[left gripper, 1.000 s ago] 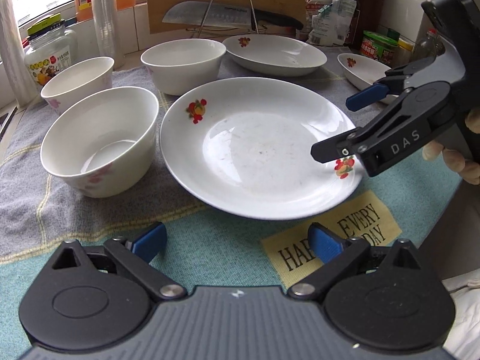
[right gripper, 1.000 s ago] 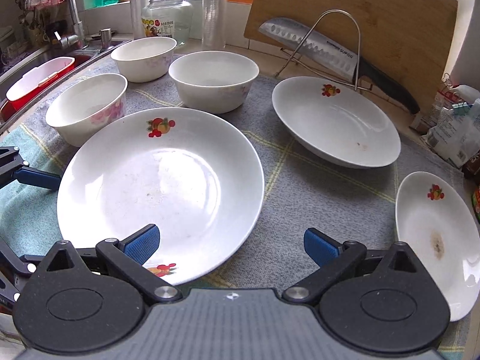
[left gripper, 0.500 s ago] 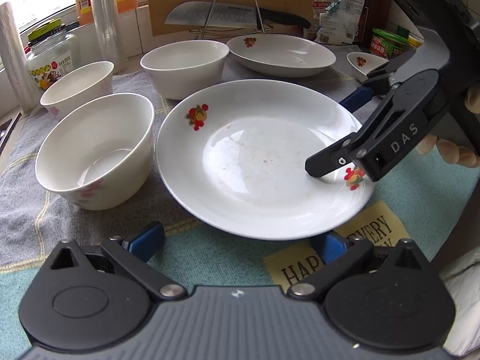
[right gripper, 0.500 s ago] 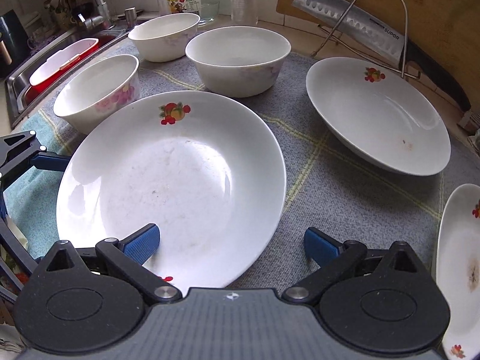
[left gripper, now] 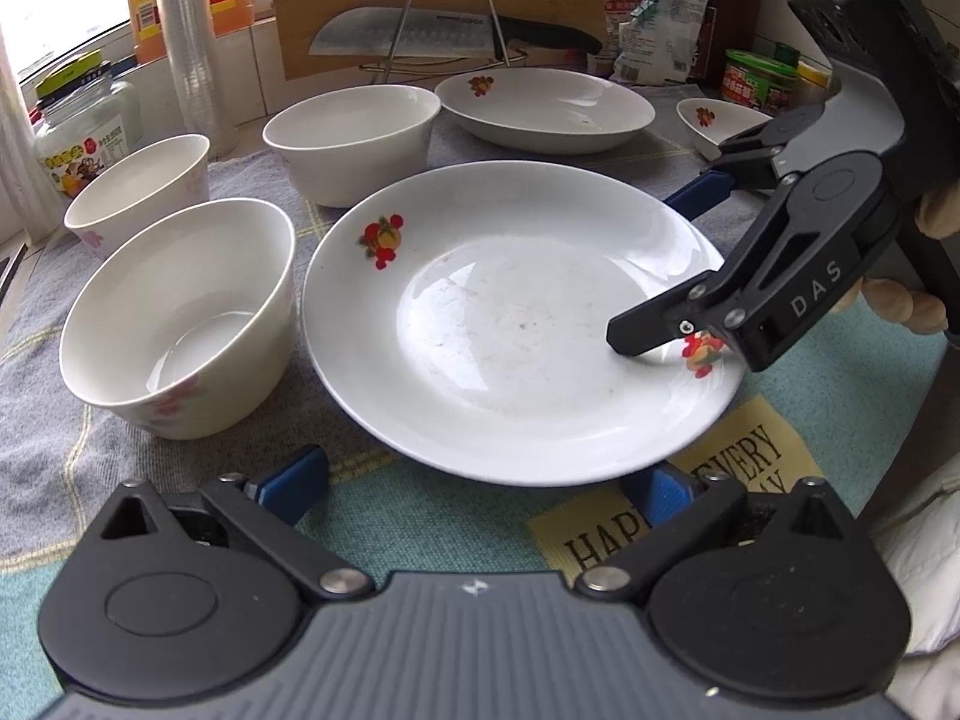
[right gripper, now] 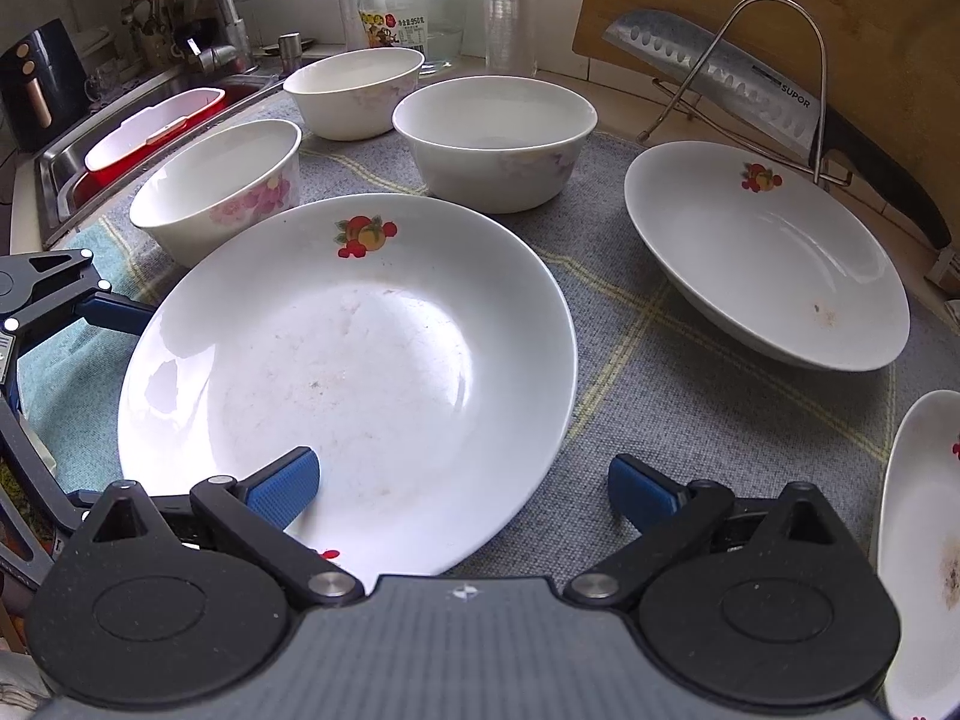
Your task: Organize plates and bowls
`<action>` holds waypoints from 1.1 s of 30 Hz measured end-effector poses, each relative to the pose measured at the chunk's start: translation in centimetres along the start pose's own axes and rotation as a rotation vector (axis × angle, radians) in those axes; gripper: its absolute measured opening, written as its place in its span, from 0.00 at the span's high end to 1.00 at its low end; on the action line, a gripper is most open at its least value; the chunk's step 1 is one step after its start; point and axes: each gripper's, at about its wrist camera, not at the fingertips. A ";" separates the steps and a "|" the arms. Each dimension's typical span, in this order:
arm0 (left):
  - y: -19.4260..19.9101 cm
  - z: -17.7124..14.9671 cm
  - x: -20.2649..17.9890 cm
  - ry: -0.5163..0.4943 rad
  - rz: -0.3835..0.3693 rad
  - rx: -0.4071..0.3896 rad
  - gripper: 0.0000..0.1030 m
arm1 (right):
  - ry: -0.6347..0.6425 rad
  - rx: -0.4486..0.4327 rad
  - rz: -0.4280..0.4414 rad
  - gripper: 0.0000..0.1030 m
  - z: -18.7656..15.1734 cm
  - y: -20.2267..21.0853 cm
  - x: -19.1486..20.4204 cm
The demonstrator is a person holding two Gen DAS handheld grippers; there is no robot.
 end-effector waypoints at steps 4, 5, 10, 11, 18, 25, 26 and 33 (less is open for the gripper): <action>-0.1 0.0 0.3 -0.052 -0.042 -0.022 0.00 | 0.004 0.011 0.000 0.00 0.1 -0.1 0.0; -0.1 -0.1 0.4 -0.063 -0.051 -0.028 0.00 | 0.005 0.018 0.001 0.00 0.2 -0.1 0.0; -0.1 -0.3 0.7 -0.104 -0.086 -0.054 0.00 | 0.008 0.048 0.003 0.00 0.8 -0.4 0.1; -0.1 -0.4 0.7 -0.106 -0.090 -0.060 0.00 | 0.012 0.055 0.006 0.00 1.0 -0.4 0.1; 0.0 -0.8 0.9 -0.123 -0.107 -0.095 0.00 | 0.020 0.076 0.051 0.00 2.6 -1.4 -0.2; 0.0 -0.9 1.1 -0.131 -0.116 -0.113 0.00 | -0.012 0.079 0.134 0.00 4.3 -2.2 -1.4; 0.1 -1.0 1.1 -0.132 -0.117 -0.115 0.00 | -0.020 0.083 0.145 0.00 4.5 -2.3 -1.6; 0.2 -1.0 0.9 -0.145 -0.115 -0.121 0.00 | -0.072 0.127 0.192 0.02 5.8 -2.7 -2.6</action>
Point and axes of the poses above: each gripper's, at about its wrist camera, not at the fingertips, and y roughly against the way its jaws point, x to its left, z to its top, and after that the axes turned 3 degrees about -z, right-handed
